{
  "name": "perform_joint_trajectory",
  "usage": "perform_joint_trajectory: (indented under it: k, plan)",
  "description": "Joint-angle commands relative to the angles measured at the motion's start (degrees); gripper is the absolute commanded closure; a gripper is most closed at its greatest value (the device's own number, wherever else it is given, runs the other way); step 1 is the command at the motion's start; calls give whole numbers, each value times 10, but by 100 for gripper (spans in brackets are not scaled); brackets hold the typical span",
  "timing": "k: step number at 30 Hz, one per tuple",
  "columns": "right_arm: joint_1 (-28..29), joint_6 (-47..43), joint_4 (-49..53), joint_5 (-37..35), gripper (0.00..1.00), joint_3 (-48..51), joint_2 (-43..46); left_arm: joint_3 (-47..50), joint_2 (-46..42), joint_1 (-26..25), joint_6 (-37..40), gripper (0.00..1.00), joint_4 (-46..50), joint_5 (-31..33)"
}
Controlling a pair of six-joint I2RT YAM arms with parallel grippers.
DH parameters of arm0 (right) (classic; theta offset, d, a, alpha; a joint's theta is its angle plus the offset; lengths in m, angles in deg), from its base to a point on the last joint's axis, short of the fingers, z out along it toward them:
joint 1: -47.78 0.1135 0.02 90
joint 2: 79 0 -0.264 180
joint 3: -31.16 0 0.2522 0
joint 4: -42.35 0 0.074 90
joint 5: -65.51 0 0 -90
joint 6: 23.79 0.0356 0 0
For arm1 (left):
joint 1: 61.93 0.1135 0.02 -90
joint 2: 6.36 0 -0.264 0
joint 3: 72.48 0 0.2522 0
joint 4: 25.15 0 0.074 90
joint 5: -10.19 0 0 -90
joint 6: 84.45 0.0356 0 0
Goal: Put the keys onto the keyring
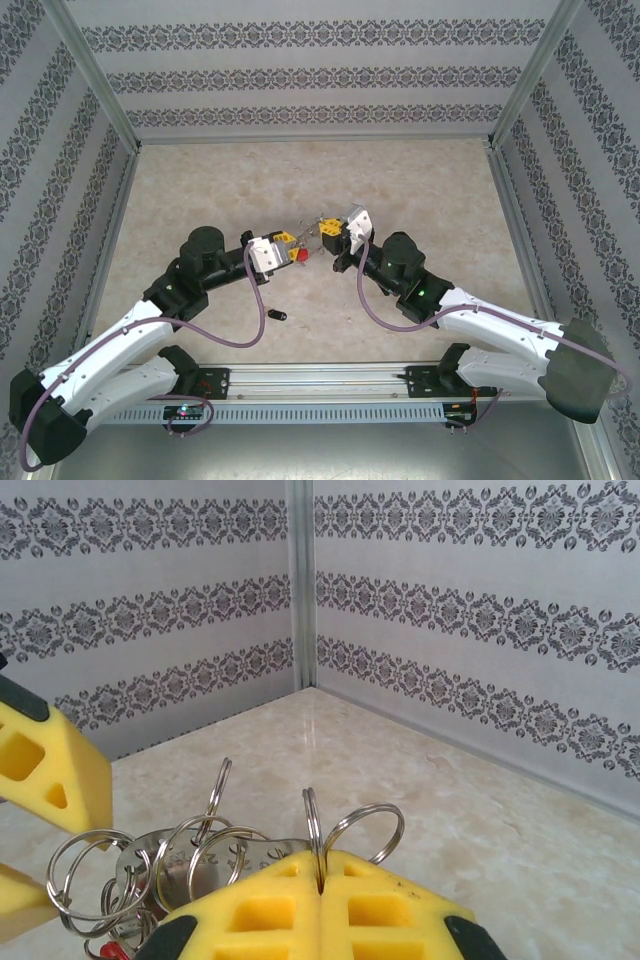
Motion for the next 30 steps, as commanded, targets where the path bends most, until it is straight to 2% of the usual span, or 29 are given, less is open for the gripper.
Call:
perform_joint_trajectory:
  k: [1, 5, 11, 16, 30]
  plan:
    - [-6, -3, -28, 16, 100, 5, 18, -18, 3, -6, 32, 75, 13, -2]
    - [-7, -2, -28, 22, 100, 6, 19, -22, 5, -6, 44, 67, 25, 8]
    - [-10, -1, -29, 29, 100, 7, 19, -17, -17, -6, 69, 63, 36, 33]
    - [-12, -1, -30, 37, 100, 7, 20, -12, -35, -6, 82, 57, 43, 47]
    - [-12, 1, -25, 65, 100, -1, 3, -74, 24, -6, 134, 57, 116, -24]
